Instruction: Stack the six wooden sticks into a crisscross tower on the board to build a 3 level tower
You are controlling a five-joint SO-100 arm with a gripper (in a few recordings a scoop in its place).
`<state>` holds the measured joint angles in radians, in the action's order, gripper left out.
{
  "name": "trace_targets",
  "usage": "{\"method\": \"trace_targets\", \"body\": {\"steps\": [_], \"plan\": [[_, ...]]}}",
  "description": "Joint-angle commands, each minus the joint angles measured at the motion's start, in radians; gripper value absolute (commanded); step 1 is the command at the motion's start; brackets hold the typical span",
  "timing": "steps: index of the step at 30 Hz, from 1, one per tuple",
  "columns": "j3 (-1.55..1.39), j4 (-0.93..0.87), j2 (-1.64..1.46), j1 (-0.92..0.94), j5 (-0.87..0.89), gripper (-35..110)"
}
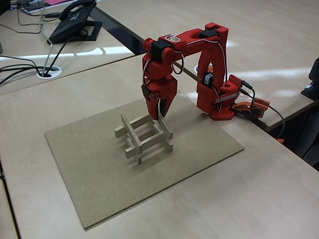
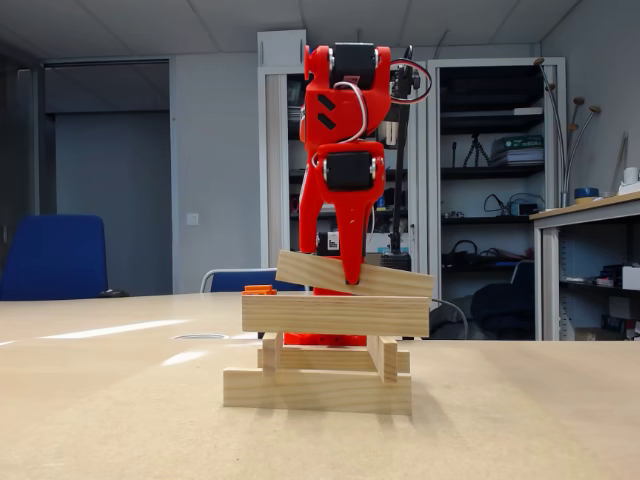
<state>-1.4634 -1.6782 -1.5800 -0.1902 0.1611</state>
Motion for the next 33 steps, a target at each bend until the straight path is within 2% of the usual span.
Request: {"method": "trace_targets", "body": {"steps": [1, 25, 33], "plan": [[-0.008, 0.020, -0.021, -0.011, 0.008, 0], [-0.127, 0.137, -0.005, 0.015, 0.011, 0], [-0.129, 0.117, 0.000, 0.015, 0.051, 10]]}}
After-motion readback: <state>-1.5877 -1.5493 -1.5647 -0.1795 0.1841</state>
